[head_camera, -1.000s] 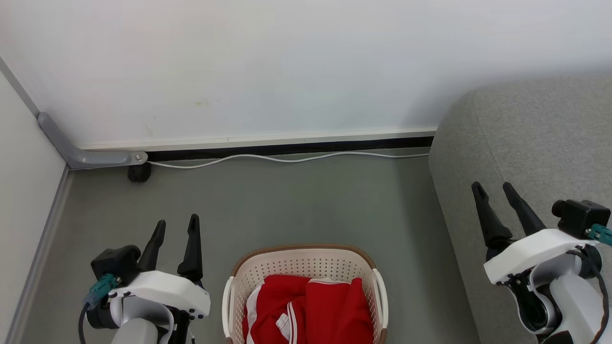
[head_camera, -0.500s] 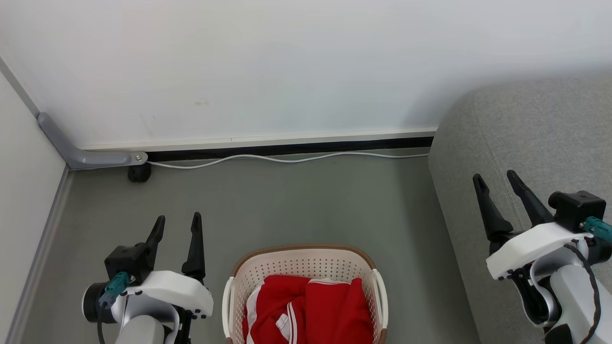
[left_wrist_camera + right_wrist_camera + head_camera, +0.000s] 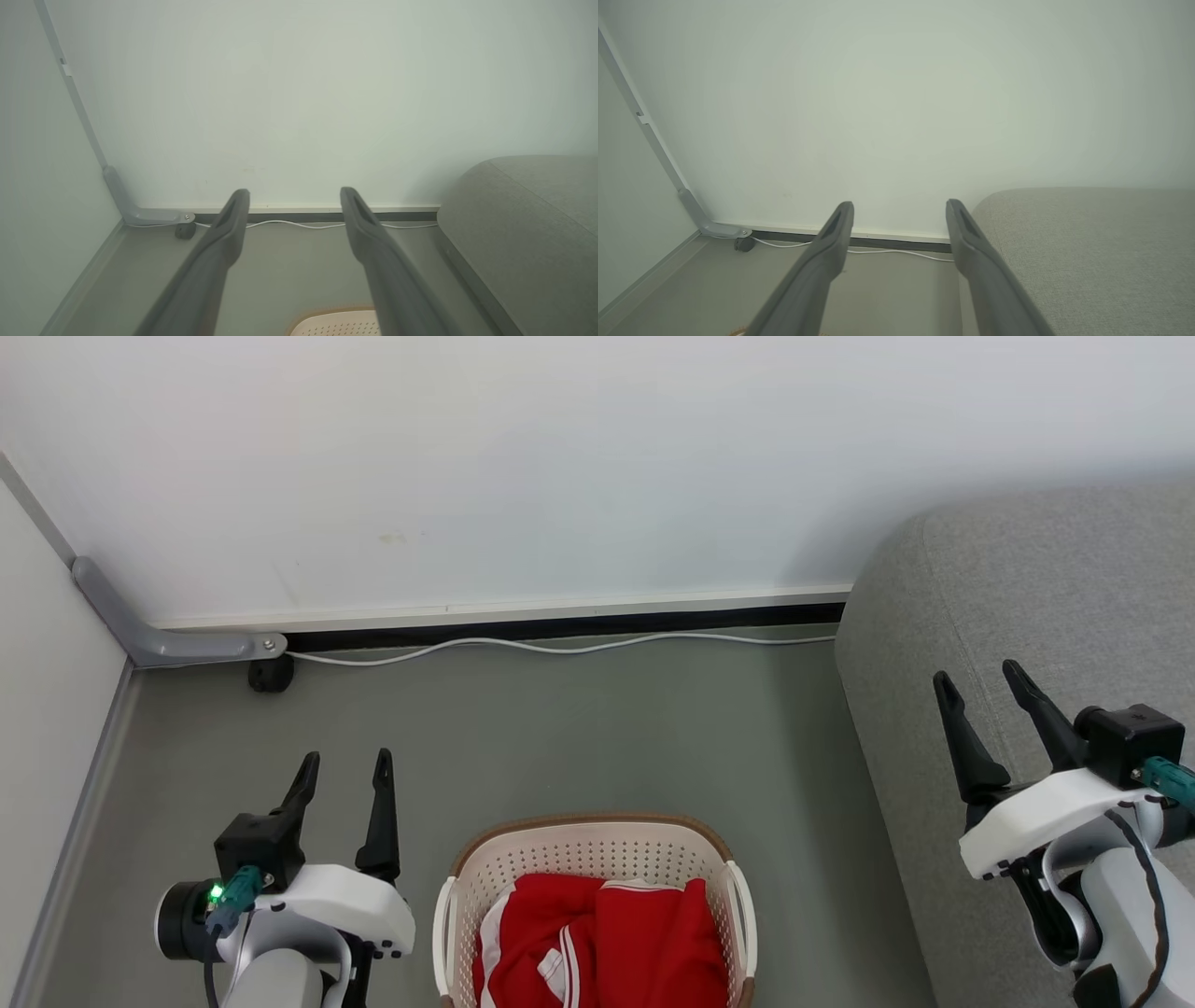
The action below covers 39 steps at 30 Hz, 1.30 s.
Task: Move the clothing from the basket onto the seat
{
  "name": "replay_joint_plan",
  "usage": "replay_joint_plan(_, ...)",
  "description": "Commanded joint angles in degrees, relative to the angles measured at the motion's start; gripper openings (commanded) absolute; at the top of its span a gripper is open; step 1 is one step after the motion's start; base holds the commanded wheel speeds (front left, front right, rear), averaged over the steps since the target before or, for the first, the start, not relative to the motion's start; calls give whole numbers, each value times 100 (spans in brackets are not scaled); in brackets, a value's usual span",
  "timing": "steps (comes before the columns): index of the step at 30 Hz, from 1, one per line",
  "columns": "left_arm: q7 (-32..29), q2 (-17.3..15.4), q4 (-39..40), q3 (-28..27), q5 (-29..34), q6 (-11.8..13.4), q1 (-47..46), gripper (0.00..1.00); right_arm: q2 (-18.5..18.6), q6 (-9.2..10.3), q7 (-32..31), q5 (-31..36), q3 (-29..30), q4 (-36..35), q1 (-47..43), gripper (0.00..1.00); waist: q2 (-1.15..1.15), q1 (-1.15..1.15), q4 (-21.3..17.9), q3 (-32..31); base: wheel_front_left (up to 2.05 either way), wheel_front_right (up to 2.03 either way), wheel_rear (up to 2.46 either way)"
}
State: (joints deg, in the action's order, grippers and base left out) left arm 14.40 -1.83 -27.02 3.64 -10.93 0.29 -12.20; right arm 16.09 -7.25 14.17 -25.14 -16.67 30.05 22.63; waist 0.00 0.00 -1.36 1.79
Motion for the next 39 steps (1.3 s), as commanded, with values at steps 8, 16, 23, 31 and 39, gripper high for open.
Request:
replay_joint_plan(8, 60, -105, 226, -63, -77, 58, -296, 100, 50, -24, 83, 10, 1, -186, 138, 100, 0, 0, 21, 98, 0, 0, 0)
replay_joint_plan(16, 60, -105, 261, 202, -276, 188, -374, 100, 156, -24, 83, -26, 170, -552, 263, 100, 0, 0, 21, 574, 0, 0, 0)
replay_joint_plan(23, 60, -105, 354, 676, -563, 479, -613, 100, 357, -24, 83, -70, 457, -1166, 444, 100, 0, 0, -4, 1373, 0, 0, 0)
replay_joint_plan(31, 60, -105, 379, 1266, -904, 825, -991, 100, 590, -24, 83, -90, 700, -1783, 701, 100, 0, 0, -52, 2313, 0, 0, 0)
replay_joint_plan(39, 60, -105, 52, 1872, -1363, 1053, -1428, 100, 746, -24, 83, -199, 880, -2260, 958, 100, 0, 0, -161, 3174, 0, 0, 0)
